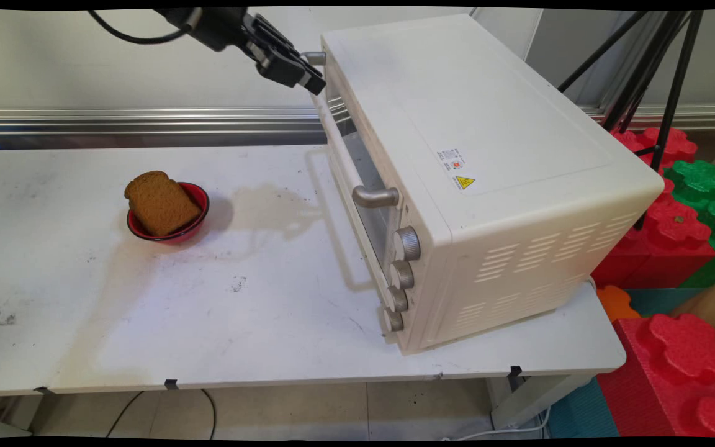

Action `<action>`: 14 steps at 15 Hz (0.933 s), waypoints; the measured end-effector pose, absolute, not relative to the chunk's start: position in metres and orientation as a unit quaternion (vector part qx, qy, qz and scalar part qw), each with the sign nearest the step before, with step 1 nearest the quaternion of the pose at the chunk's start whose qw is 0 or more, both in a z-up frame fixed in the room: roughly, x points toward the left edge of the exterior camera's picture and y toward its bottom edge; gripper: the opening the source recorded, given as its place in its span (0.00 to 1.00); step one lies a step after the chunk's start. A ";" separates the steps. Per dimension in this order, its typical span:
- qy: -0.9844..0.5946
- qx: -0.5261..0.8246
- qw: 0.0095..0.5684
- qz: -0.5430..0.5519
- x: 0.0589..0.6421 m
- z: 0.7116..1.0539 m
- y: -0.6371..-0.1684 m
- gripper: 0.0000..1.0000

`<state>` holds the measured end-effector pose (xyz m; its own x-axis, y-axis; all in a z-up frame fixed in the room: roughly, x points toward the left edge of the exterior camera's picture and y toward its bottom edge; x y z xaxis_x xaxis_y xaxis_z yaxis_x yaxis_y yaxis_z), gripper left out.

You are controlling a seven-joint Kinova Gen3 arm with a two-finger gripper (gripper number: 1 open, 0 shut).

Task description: Open the oven

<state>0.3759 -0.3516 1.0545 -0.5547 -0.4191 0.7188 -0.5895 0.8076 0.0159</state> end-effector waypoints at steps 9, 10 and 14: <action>-0.876 0.292 0.365 0.117 0.357 1.034 -0.370 0.00; -0.876 0.293 0.365 0.117 0.355 1.032 -0.373 0.00; -0.877 0.296 0.361 0.116 0.347 1.022 -0.379 0.00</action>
